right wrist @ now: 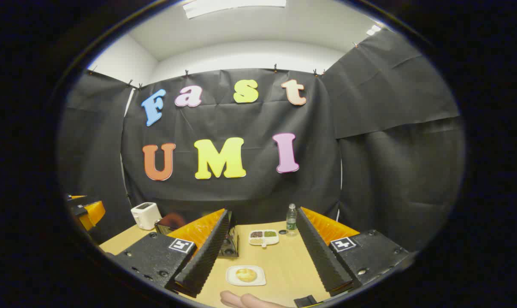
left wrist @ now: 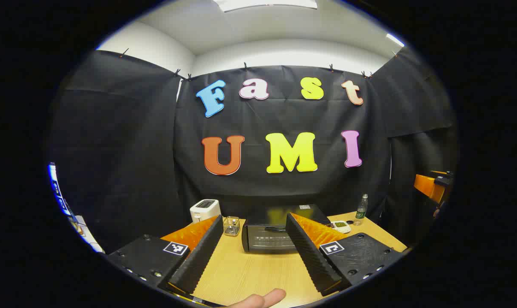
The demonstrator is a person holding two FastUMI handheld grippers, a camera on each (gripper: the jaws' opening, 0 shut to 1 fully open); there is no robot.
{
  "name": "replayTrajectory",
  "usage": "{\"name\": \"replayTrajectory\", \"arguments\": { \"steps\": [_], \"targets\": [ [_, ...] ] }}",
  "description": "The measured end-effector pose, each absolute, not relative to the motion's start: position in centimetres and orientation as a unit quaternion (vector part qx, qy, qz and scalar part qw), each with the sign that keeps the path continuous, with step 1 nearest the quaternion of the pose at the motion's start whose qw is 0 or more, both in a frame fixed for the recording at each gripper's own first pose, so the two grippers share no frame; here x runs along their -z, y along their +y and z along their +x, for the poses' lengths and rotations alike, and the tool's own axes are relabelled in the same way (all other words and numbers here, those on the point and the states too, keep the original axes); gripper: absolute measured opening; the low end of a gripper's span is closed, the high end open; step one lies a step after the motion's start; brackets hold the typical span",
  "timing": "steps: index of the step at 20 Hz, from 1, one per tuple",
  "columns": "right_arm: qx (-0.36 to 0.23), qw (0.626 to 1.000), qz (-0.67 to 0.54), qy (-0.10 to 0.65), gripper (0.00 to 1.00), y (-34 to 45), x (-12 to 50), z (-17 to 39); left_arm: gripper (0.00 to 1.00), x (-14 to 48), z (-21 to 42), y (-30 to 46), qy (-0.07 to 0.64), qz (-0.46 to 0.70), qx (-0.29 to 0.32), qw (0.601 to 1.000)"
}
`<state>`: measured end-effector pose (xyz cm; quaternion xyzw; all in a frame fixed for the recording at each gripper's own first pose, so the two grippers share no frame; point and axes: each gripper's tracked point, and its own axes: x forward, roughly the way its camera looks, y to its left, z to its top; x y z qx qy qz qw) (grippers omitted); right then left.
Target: Open the electric oven with the left hand, put the food in, and close the electric oven.
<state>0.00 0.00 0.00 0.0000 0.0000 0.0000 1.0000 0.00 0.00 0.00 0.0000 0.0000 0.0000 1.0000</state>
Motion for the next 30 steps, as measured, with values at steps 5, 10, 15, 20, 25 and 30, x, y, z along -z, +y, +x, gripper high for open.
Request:
{"name": "replayTrajectory", "arguments": {
  "steps": [5, 10, 15, 20, 25, 30],
  "targets": [
    [-0.001, 1.000, -0.022, 0.006, 0.95, -0.1, 0.4, 0.6, 0.96, 0.1, 0.6, -0.2, 0.003, -0.001, -0.001, 1.000],
    [-0.005, 0.999, -0.031, 0.009, 0.95, -0.3, 0.8, 0.8, 0.96, 0.2, 0.9, -0.6, 0.005, -0.002, 0.001, 1.000],
    [-0.007, 0.999, -0.034, 0.004, 0.95, -0.3, 0.4, 1.1, 0.96, 0.1, 1.8, -0.9, 0.001, -0.002, 0.003, 1.000],
    [-0.021, 0.999, -0.031, -0.002, 0.95, 0.1, 0.6, 1.2, 0.96, 0.8, 4.9, -2.5, 0.011, -0.021, 0.023, 0.999],
    [-0.022, 1.000, -0.017, 0.003, 0.95, -1.0, 1.6, 2.4, 0.95, 2.6, 9.7, -4.4, 0.029, -0.029, 0.050, 0.998],
    [0.004, 1.000, -0.018, -0.006, 0.95, -3.3, 2.0, 3.5, 0.93, 7.2, 15.6, -6.9, 0.087, -0.016, 0.060, 0.994]
  ]
}}
